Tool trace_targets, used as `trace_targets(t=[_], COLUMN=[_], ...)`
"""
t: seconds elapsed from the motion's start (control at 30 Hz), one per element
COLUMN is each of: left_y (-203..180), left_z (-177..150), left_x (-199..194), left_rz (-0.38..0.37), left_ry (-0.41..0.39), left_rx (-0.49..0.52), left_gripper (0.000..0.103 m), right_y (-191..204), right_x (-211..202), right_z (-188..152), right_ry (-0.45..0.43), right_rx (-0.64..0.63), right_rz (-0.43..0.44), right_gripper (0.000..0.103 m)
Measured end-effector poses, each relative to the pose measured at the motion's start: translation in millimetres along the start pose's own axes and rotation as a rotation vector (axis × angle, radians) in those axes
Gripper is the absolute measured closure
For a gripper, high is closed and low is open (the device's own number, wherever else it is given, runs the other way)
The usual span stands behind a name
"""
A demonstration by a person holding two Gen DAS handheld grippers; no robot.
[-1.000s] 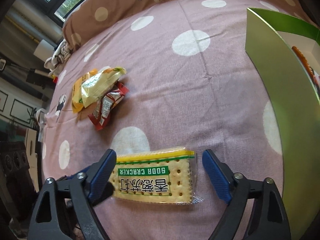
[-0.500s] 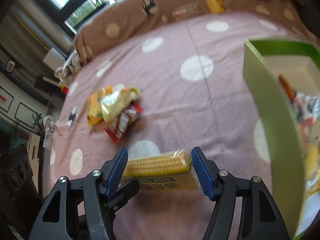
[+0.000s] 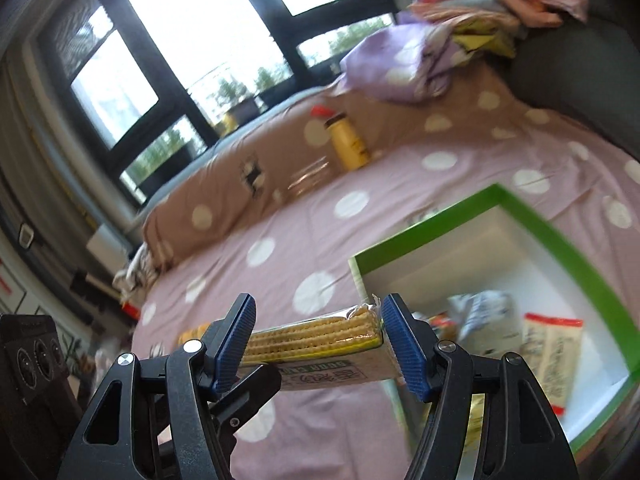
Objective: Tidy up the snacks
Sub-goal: 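Carry the soda cracker packet into the green box and release it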
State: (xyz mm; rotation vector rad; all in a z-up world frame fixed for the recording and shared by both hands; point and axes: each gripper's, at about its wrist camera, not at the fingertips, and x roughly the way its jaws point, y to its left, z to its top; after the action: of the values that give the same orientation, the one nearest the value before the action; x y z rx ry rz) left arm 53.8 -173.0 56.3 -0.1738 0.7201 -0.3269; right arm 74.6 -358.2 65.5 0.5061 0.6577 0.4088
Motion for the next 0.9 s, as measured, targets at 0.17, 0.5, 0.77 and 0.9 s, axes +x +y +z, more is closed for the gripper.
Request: trace_targets(t=[0.17, 0.5, 0.77, 0.9], left_y=[-27, -59, -66, -66], left_z=[6, 19, 16, 14], left_x=[31, 71, 97, 111], left_rz=[-0.09, -0.158, -0.156, -0.157], left_ry=[0.038, 0.091, 0.153, 0.189], left_rx=[0.044, 0.091, 0.103, 0.102], left_gripper=[0.065, 0.065, 0.065, 0.065], right_y=[-44, -98, -117, -124], right_x=[-14, -7, 6, 13], right_z=[9, 7, 2, -1], right_ry=[-0.069, -0.037, 0.019, 0.058], right_rx=[0.098, 0.244, 0.315, 0.34], right_rz=[-0.058, -0.159, -0.22, -0.258], right_gripper=[0.034, 0.034, 0.034, 0.034])
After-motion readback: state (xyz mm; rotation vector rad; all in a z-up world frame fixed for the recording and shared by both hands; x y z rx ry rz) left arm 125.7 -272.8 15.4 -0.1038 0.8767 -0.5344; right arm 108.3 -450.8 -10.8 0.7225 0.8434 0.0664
